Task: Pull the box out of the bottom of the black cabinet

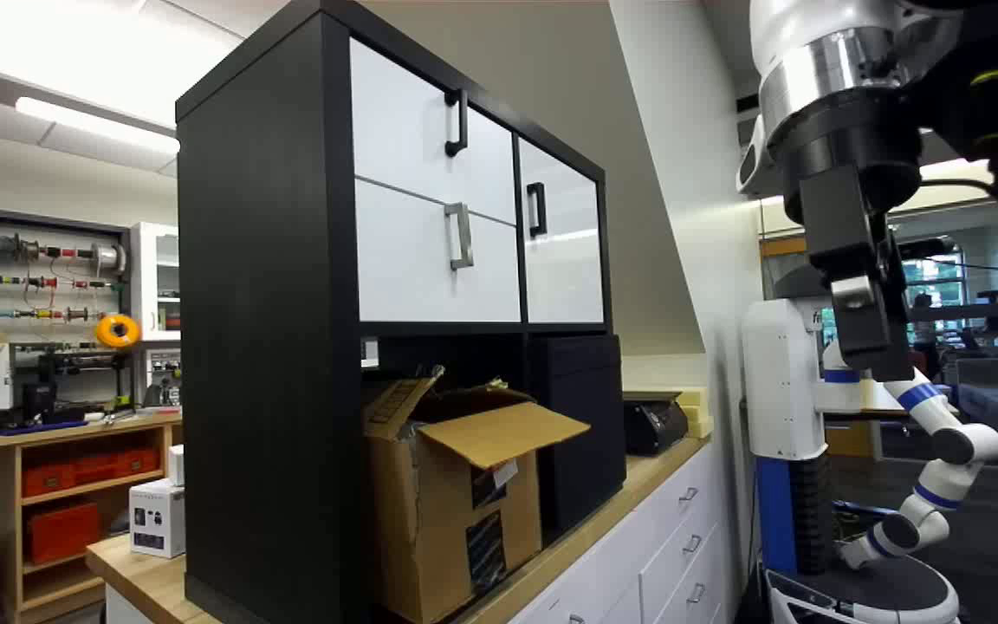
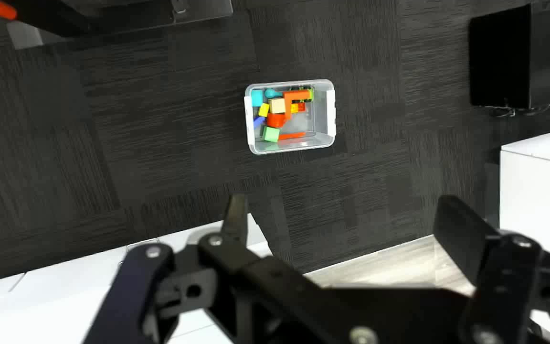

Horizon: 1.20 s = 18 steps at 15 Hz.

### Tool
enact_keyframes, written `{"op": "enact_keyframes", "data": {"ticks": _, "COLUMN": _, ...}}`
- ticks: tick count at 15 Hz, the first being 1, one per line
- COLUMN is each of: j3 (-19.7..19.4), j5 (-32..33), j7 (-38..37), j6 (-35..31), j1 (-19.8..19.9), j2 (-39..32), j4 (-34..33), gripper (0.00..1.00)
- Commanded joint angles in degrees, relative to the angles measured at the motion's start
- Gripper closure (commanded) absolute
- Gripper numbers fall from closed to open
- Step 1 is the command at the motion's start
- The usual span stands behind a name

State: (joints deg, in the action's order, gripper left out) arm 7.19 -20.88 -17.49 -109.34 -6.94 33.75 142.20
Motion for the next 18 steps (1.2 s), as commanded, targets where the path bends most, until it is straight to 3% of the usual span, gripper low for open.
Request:
{"op": "enact_keyframes", "data": {"ticks": 1, "j3": 0.46, "j5": -0.24, "j7": 0.24, "j6": 0.25, "j1": 0.60, "j2": 0.02, "j4": -0.13, "gripper": 0.00}}
{"op": "enact_keyframes", "data": {"ticks": 11, "j3": 0.63, "j5": 0.62, "j7": 0.33, "j6": -1.09, "j1": 1.26, "j2": -1.02, "j4": -0.38, "gripper": 0.00}}
{"op": "enact_keyframes", "data": {"ticks": 18, "j3": -0.39, "j5": 2.85, "j7": 4.48, "j6": -10.20, "j1": 2.33, "j2": -7.10, "j4": -1.92, "gripper": 0.00}}
